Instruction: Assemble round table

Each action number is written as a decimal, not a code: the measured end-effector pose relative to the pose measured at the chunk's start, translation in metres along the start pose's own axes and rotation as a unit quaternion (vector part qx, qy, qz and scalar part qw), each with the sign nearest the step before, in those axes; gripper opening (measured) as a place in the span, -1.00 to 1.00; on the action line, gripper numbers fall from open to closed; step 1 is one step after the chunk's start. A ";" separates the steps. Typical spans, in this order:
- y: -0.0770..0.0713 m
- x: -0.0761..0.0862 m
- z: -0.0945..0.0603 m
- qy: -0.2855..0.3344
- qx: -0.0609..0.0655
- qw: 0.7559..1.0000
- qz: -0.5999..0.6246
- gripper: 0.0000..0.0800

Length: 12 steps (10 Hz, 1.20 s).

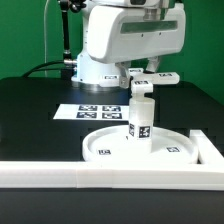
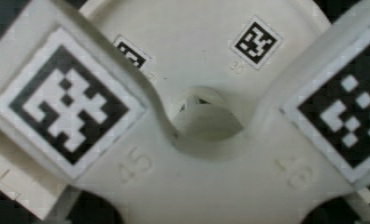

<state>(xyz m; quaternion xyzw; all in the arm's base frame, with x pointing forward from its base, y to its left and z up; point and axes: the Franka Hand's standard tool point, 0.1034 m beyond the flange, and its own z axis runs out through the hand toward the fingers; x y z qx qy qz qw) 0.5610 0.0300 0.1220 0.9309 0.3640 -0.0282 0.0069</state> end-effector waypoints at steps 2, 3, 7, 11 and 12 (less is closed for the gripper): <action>0.000 0.000 0.000 -0.001 0.001 1.000 0.001 0.16; 0.000 -0.001 0.000 -0.001 0.001 1.000 0.001 0.16; -0.003 0.003 0.000 -0.001 0.001 1.000 -0.003 0.16; -0.006 0.003 0.007 -0.004 0.004 1.000 -0.006 0.16; -0.006 0.002 0.009 -0.005 0.004 1.000 -0.006 0.16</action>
Offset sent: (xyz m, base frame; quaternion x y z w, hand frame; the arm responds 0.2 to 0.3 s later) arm 0.0000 0.0000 0.0000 0.0000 0.0000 0.0000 1.0000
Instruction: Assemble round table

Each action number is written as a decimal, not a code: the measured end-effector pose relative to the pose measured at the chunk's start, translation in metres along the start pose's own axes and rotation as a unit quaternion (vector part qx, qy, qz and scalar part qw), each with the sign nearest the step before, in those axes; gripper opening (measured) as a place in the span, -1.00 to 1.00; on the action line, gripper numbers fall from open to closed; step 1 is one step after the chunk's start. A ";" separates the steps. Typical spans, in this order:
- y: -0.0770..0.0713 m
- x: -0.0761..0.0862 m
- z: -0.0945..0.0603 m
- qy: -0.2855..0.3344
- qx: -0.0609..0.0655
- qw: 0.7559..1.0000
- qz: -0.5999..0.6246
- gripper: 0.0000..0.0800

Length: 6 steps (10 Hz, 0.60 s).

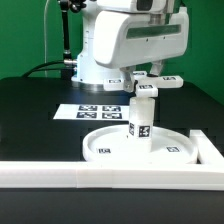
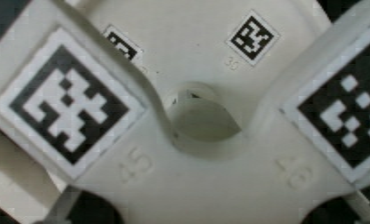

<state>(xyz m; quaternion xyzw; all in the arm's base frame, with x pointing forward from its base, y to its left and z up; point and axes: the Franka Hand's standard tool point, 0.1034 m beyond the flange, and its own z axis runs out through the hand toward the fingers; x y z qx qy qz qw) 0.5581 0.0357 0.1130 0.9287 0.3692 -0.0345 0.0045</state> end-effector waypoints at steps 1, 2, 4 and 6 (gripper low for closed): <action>0.001 -0.001 0.001 0.000 0.000 1.000 0.001 0.16; 0.001 -0.001 0.002 -0.001 0.001 1.000 0.001 0.16; 0.001 -0.005 0.006 -0.002 0.002 1.000 0.003 0.16; 0.002 -0.009 0.010 -0.001 0.001 1.000 0.005 0.16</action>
Offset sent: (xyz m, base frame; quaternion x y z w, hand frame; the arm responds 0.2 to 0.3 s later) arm -0.0048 -0.0011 -0.0078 0.0070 0.0232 -0.0087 0.9997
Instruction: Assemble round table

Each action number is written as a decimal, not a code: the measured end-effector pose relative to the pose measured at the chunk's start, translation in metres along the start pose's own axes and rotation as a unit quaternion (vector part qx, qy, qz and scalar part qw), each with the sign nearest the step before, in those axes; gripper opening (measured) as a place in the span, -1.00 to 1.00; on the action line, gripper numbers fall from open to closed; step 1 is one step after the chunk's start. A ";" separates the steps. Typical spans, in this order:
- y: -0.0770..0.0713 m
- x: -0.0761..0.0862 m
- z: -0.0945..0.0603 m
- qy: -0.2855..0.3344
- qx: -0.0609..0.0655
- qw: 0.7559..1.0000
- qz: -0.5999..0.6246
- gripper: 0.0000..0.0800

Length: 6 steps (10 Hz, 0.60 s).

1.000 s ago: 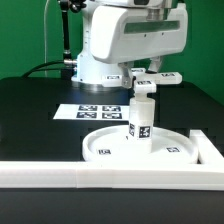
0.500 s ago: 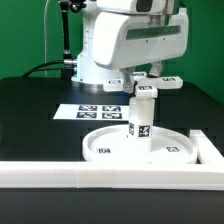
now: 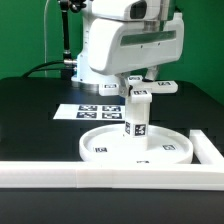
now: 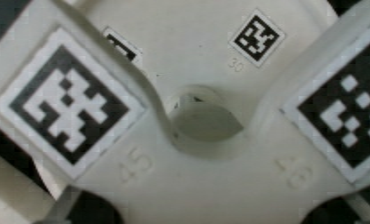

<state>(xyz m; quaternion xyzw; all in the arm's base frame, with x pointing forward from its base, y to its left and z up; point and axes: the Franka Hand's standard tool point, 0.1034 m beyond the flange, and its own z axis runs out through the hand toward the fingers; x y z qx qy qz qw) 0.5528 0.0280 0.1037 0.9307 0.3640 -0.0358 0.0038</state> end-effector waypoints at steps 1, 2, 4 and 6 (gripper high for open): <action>0.002 -0.001 0.000 0.005 -0.004 1.000 0.001 0.16; 0.004 -0.002 0.001 0.011 -0.008 1.000 0.001 0.16; 0.005 -0.002 0.001 0.013 -0.010 1.000 0.002 0.16; 0.005 -0.002 0.001 0.013 -0.010 1.000 0.002 0.16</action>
Offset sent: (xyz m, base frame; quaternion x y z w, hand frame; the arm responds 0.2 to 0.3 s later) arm 0.0000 0.0000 0.0000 0.0000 0.0000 0.0000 1.0000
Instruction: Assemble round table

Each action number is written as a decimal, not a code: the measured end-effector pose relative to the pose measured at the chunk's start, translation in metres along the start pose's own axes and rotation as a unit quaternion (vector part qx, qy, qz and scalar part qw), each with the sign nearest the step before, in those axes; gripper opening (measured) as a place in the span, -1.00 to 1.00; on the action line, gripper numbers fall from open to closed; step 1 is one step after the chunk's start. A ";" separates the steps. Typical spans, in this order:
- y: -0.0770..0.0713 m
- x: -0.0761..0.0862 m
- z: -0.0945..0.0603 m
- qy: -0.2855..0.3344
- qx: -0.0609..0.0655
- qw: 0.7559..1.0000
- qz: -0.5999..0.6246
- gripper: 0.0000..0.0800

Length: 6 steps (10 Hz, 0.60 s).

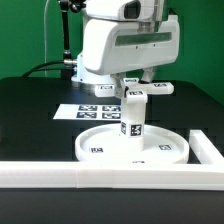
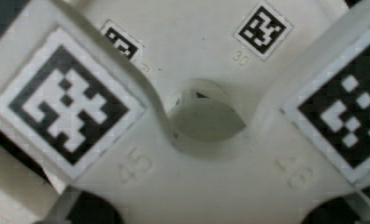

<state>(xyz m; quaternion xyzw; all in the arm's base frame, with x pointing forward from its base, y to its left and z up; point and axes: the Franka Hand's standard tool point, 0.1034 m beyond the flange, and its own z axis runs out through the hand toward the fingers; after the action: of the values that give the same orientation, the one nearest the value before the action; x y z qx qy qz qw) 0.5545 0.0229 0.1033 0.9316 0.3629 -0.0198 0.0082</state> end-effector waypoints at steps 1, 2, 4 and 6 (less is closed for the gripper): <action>0.000 0.000 0.000 0.000 0.000 1.000 0.000 0.16; 0.000 0.000 0.000 0.000 0.000 1.000 0.000 0.16; 0.000 0.000 0.000 0.000 0.000 1.000 0.000 0.16; 0.000 0.000 0.000 0.000 0.000 1.000 0.000 0.16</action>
Offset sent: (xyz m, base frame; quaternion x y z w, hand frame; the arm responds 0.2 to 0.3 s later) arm 0.0000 0.0000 0.0000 0.0000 0.0000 0.0000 1.0000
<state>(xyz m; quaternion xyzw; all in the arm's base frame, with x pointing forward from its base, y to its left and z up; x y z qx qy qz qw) 0.5545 0.0229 0.1033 0.9316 0.3629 -0.0198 0.0082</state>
